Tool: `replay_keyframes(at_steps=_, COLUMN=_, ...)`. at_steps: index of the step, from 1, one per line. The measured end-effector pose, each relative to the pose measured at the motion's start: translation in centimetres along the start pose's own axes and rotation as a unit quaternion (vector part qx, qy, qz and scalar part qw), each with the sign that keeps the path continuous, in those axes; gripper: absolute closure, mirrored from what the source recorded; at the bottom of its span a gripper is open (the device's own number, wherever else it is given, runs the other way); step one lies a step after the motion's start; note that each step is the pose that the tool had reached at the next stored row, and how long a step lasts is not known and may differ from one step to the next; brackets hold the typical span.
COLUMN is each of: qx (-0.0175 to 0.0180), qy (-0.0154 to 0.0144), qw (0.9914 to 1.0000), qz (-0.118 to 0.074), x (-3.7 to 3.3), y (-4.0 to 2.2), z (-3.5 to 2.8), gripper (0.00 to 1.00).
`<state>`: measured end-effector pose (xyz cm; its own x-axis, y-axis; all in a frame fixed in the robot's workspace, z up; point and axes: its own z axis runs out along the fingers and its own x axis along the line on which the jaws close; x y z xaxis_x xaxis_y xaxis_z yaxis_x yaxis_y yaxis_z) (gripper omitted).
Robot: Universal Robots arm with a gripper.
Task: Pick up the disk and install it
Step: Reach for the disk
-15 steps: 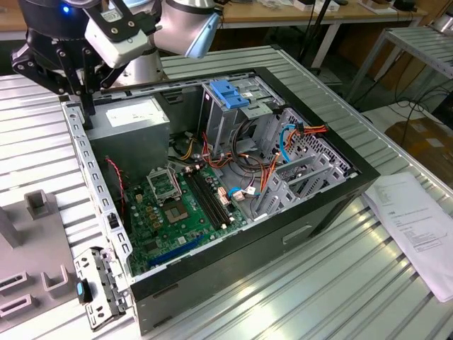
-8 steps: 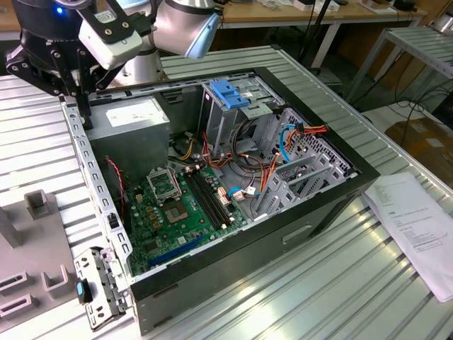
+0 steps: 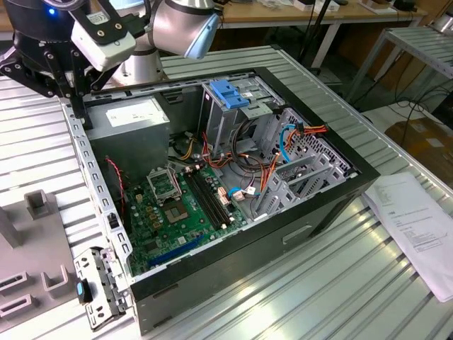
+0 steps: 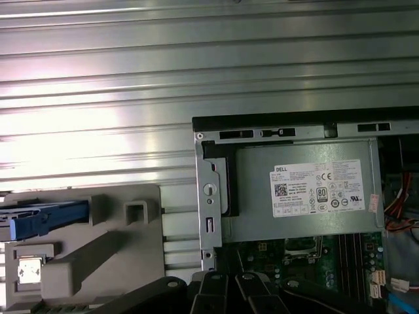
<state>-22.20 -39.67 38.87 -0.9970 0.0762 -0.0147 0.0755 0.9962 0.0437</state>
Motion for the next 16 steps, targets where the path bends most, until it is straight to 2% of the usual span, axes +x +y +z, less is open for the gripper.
replay_keyframes(at_steps=5, qx=0.0001, qy=0.0005, qw=1.0, qz=0.0, x=0.28, y=-0.02, z=0.03, gripper=0.89)
replay_keyframes(at_steps=11, qx=0.0001, qy=0.0011, qw=1.0, qz=0.0, x=1.02, y=-0.08, z=0.07, gripper=0.89)
replay_keyframes(at_steps=16, qx=0.0001, qy=0.0012, qw=1.0, qz=0.0, x=1.91, y=-0.13, z=0.12, gripper=0.89)
